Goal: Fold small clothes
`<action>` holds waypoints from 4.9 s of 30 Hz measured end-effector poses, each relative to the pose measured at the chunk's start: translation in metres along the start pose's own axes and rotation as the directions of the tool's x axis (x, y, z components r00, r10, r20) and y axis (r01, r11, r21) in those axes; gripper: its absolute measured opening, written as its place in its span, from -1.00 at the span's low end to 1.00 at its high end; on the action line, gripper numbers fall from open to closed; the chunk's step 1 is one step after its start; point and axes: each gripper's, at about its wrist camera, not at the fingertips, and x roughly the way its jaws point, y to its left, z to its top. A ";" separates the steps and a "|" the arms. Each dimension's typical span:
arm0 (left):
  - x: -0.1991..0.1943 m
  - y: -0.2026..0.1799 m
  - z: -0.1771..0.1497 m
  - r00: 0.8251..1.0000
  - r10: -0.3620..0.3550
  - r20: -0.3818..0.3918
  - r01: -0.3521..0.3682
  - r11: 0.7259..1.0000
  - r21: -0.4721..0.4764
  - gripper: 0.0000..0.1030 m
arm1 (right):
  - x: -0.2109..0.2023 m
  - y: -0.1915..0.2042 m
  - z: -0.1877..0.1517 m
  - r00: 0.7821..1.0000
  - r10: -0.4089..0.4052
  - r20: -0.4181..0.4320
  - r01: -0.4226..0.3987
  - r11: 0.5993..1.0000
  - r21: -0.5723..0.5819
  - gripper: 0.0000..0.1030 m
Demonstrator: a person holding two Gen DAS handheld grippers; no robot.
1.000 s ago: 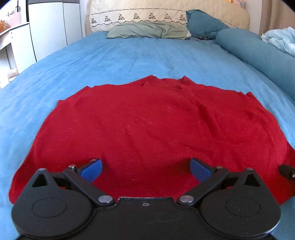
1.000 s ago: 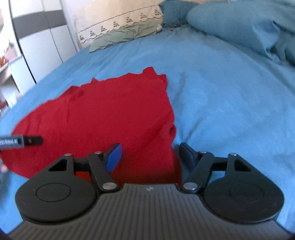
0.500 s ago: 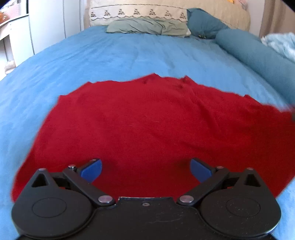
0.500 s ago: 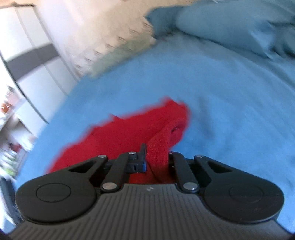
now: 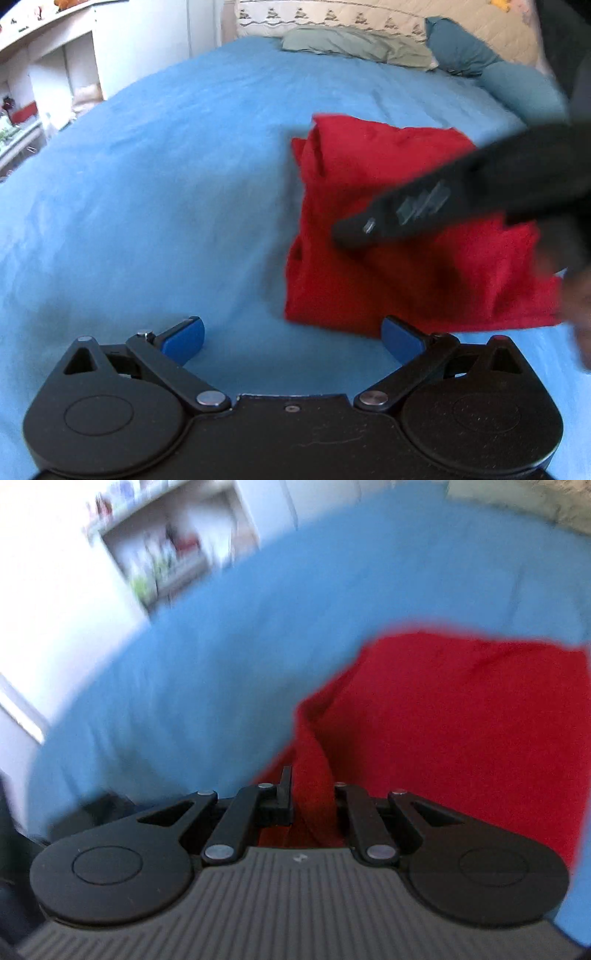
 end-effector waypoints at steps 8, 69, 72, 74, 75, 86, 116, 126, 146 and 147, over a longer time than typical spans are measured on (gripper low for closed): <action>-0.017 0.007 0.006 0.993 -0.114 0.035 0.114 0.993 -0.005 1.00 | -0.065 0.000 0.009 0.984 0.015 0.179 -0.021 0.999 0.031 0.61; -0.038 0.024 0.131 0.989 -0.137 0.050 0.141 0.987 -0.077 1.00 | -0.196 -0.102 -0.094 0.896 -0.363 0.257 0.273 0.905 0.326 1.00; 0.004 0.022 0.137 0.979 -0.195 -0.060 0.188 0.976 -0.108 1.00 | -0.179 -0.126 -0.057 0.912 -0.342 0.226 0.238 0.891 0.387 1.00; 0.027 0.020 0.133 0.977 -0.185 -0.107 0.174 0.979 -0.105 0.97 | -0.159 -0.143 -0.044 0.941 -0.280 0.188 0.174 0.880 0.441 1.00; 0.036 0.019 0.130 0.975 -0.194 -0.111 0.183 0.978 -0.102 0.95 | -0.149 -0.149 -0.040 0.953 -0.251 0.171 0.150 0.878 0.454 1.00; 0.080 0.020 0.113 0.951 -0.297 -0.090 0.287 0.951 -0.113 0.80 | -0.063 -0.172 -0.058 0.982 -0.106 0.155 0.009 0.852 0.523 0.83; -0.089 -0.141 -0.011 0.944 -0.313 -0.106 0.322 0.943 0.082 -0.52 | -0.243 -0.095 -0.197 0.965 -0.225 0.131 0.163 0.915 0.368 -0.24; -0.108 -0.131 -0.026 0.985 -0.175 -0.008 0.174 0.975 0.138 0.68 | -0.261 -0.104 -0.231 0.935 -0.312 0.168 0.221 0.884 0.411 0.62; -0.146 -0.112 -0.044 0.995 -0.081 0.061 0.074 0.991 0.112 0.76 | -0.302 -0.085 -0.258 0.885 -0.405 0.229 0.301 0.874 0.382 0.76; -0.166 -0.109 -0.042 0.992 -0.082 0.096 0.071 0.992 0.107 0.84 | -0.317 -0.073 -0.257 0.876 -0.411 0.251 0.307 0.879 0.366 0.79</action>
